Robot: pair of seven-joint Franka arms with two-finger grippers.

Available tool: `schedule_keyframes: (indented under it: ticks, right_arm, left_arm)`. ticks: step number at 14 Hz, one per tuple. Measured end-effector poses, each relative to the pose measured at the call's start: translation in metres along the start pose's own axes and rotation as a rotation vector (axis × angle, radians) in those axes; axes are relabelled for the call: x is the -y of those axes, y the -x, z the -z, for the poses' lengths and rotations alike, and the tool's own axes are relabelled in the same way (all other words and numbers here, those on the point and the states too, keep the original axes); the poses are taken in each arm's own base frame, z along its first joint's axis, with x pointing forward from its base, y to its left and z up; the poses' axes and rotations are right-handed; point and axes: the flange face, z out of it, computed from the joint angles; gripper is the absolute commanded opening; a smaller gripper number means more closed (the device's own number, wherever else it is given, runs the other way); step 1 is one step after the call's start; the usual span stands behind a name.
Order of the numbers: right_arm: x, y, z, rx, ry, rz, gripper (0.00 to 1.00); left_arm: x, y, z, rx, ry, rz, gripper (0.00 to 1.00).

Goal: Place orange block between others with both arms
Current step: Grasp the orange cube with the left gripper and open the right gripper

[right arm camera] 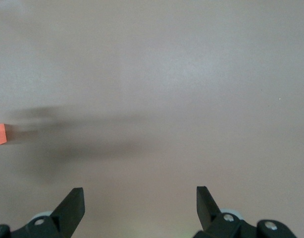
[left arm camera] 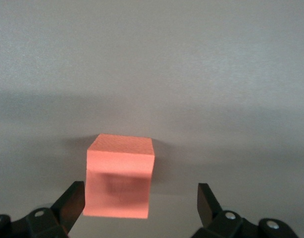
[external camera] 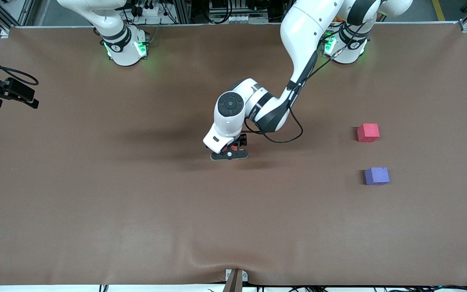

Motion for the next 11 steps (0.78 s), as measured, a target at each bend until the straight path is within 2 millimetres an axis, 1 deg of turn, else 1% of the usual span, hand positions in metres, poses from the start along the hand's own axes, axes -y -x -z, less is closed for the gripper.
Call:
schedule_keyframes:
  ticks: [3,5,11]
  right_arm:
    - [0.0,-0.003,-0.008,0.001,0.0,0.0,1.0]
    - [0.0,-0.003,-0.013,0.01,0.0,-0.001,1.0]
    - [0.0,-0.002,-0.015,0.023,0.001,-0.001,1.0]
  left_arm:
    - [0.005,-0.005,-0.004,-0.011,-0.018,-0.02,1.0]
    - [0.007,-0.004,-0.007,-0.008,-0.026,-0.022,1.0]
    - [0.011,-0.001,-0.025,-0.002,-0.058,-0.039,1.0]
